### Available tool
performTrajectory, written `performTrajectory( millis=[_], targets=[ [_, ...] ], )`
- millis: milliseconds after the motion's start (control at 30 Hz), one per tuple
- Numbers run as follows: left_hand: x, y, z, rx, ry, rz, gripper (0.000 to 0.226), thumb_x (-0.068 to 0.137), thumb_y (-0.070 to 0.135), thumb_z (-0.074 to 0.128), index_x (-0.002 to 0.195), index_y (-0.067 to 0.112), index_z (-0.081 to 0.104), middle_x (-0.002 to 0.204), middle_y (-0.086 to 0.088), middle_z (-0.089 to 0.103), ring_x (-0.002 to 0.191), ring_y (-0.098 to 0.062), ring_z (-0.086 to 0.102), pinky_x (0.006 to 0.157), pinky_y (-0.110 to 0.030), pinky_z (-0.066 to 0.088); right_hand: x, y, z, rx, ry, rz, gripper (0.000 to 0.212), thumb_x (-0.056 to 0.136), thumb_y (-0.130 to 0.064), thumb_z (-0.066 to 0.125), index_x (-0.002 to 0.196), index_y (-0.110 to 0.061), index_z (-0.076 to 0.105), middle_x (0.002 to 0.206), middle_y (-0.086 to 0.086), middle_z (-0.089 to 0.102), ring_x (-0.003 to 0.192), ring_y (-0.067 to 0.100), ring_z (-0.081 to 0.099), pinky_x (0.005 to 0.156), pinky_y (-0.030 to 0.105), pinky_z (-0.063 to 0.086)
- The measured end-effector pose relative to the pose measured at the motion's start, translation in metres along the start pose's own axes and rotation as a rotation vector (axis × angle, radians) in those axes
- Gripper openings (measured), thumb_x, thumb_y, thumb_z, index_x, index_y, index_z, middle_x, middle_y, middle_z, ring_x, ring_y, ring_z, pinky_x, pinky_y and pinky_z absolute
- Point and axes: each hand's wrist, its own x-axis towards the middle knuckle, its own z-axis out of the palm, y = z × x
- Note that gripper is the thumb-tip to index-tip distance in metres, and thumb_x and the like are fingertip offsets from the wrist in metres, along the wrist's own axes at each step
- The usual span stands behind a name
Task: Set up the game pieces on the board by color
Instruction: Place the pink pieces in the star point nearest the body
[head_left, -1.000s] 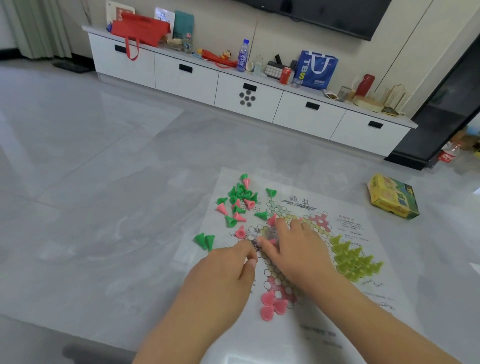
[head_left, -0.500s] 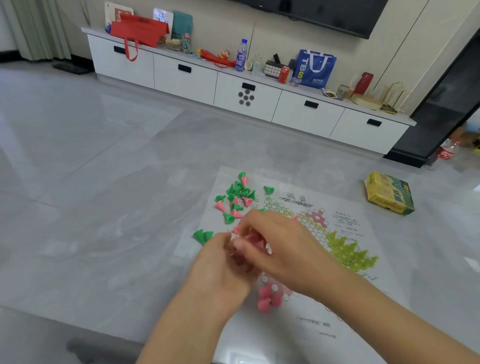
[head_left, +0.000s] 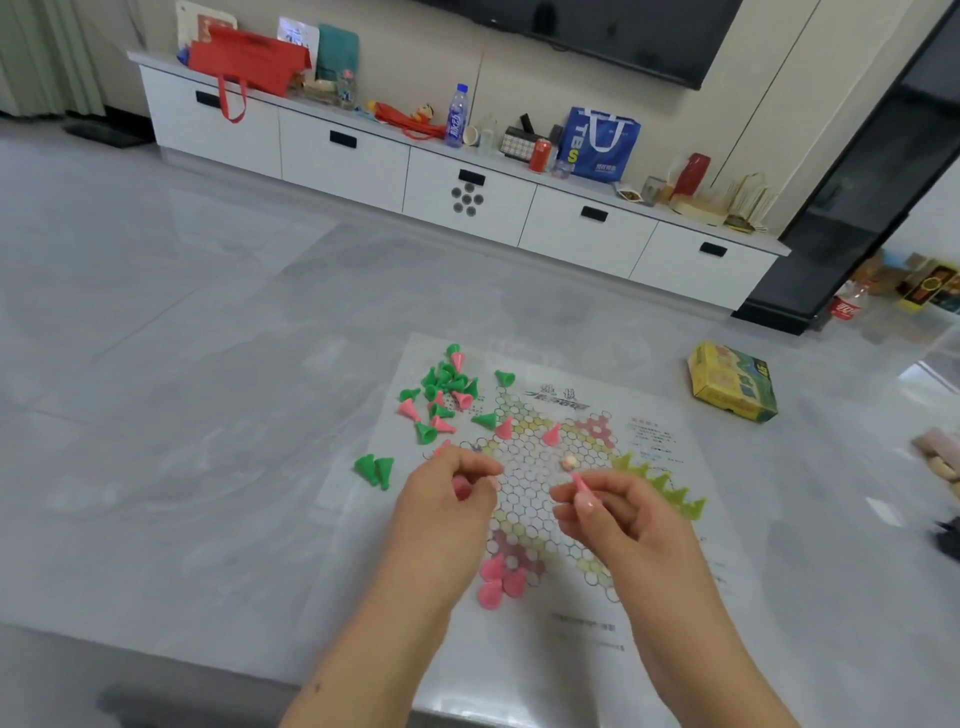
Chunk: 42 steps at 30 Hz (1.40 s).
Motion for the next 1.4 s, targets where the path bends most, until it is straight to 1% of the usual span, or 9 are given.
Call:
performTrajectory(
  millis=[167, 267, 333, 433, 533, 667, 800, 1067, 1400],
  targets=[
    [0.000, -0.003, -0.008, 0.349, 0.045, 0.283, 0.017, 0.094, 0.011, 0.043, 0.099, 0.023, 0.054, 0.087, 0.022, 0.042, 0.080, 0.010, 0.042, 0.068, 0.008, 0.030, -0.002, 0.032, -0.013, 0.068, 0.124, 0.117, 0.007, 0.091, -0.005, 0.050, 0.090, -0.007, 0.057, 0.090, 0.006, 0.073, 0.081, 0.014, 0.070, 0.067, 0.017, 0.056],
    [0.003, -0.004, -0.013, 0.361, 0.038, 0.207, 0.018, 0.094, 0.012, 0.043, 0.098, 0.023, 0.056, 0.082, 0.020, 0.041, 0.075, 0.007, 0.042, 0.064, 0.004, 0.033, -0.001, 0.038, -0.009, 0.081, 0.078, 0.134, 0.004, 0.092, -0.006, 0.050, 0.092, -0.006, 0.054, 0.092, 0.005, 0.073, 0.086, 0.015, 0.070, 0.075, 0.019, 0.056],
    [0.005, -0.003, -0.017, 0.377, 0.022, 0.168, 0.019, 0.094, 0.011, 0.044, 0.094, 0.025, 0.057, 0.078, 0.019, 0.041, 0.071, 0.004, 0.043, 0.060, -0.004, 0.036, -0.001, 0.040, -0.007, -0.013, 0.010, 0.082, 0.005, 0.090, -0.006, 0.053, 0.089, -0.010, 0.056, 0.097, -0.004, 0.069, 0.089, 0.005, 0.067, 0.079, 0.014, 0.052],
    [0.006, -0.002, -0.018, 0.386, -0.041, 0.134, 0.027, 0.092, 0.009, 0.046, 0.079, 0.031, 0.054, 0.079, 0.015, 0.049, 0.073, -0.001, 0.049, 0.058, -0.010, 0.035, -0.002, 0.042, -0.009, -0.250, -0.004, -0.026, 0.014, 0.084, -0.007, 0.062, 0.081, -0.022, 0.062, 0.088, -0.008, 0.063, 0.076, -0.001, 0.058, 0.071, 0.008, 0.043],
    [0.006, -0.003, -0.017, 0.273, -0.094, 0.073, 0.030, 0.092, 0.005, 0.042, 0.079, 0.028, 0.056, 0.079, 0.006, 0.054, 0.065, -0.011, 0.051, 0.057, -0.019, 0.038, -0.002, 0.038, -0.016, -0.343, -0.022, -0.055, 0.016, 0.082, -0.011, 0.066, 0.076, -0.025, 0.063, 0.072, -0.011, 0.065, 0.064, -0.001, 0.054, 0.062, 0.008, 0.040],
    [0.009, -0.004, -0.016, 0.240, -0.094, 0.055, 0.036, 0.094, 0.003, 0.033, 0.082, 0.028, 0.056, 0.078, 0.004, 0.052, 0.059, -0.014, 0.046, 0.056, -0.025, 0.039, -0.004, 0.035, -0.020, -0.466, -0.136, -0.070, 0.016, 0.084, -0.015, 0.064, 0.075, -0.028, 0.064, 0.079, -0.021, 0.067, 0.072, -0.005, 0.058, 0.063, 0.005, 0.040],
    [0.008, -0.007, -0.018, 0.291, -0.066, 0.036, 0.034, 0.095, 0.007, 0.030, 0.083, 0.027, 0.054, 0.078, 0.000, 0.051, 0.059, -0.018, 0.043, 0.057, -0.029, 0.037, -0.005, 0.039, -0.018, -0.601, -0.205, -0.111, 0.014, 0.085, -0.017, 0.063, 0.082, -0.029, 0.066, 0.077, -0.017, 0.069, 0.081, -0.004, 0.059, 0.067, 0.007, 0.042],
    [0.005, -0.004, -0.022, 0.440, -0.046, 0.050, 0.024, 0.095, 0.009, 0.030, 0.091, 0.024, 0.049, 0.081, -0.009, 0.053, 0.061, -0.020, 0.043, 0.058, -0.030, 0.035, -0.002, 0.044, -0.017, -0.741, -0.230, -0.211, 0.008, 0.085, -0.020, 0.062, 0.085, -0.027, 0.068, 0.080, -0.015, 0.067, 0.085, 0.000, 0.054, 0.069, 0.009, 0.040],
    [0.004, -0.002, -0.020, 0.484, -0.088, 0.082, 0.012, 0.095, 0.019, 0.040, 0.090, 0.024, 0.049, 0.067, 0.003, 0.044, 0.054, -0.009, 0.038, 0.046, -0.014, 0.034, -0.002, 0.047, -0.015, -0.760, -0.229, -0.251, 0.007, 0.084, -0.019, 0.064, 0.083, -0.025, 0.067, 0.076, -0.014, 0.064, 0.083, 0.002, 0.053, 0.066, 0.009, 0.038]
  ],
)
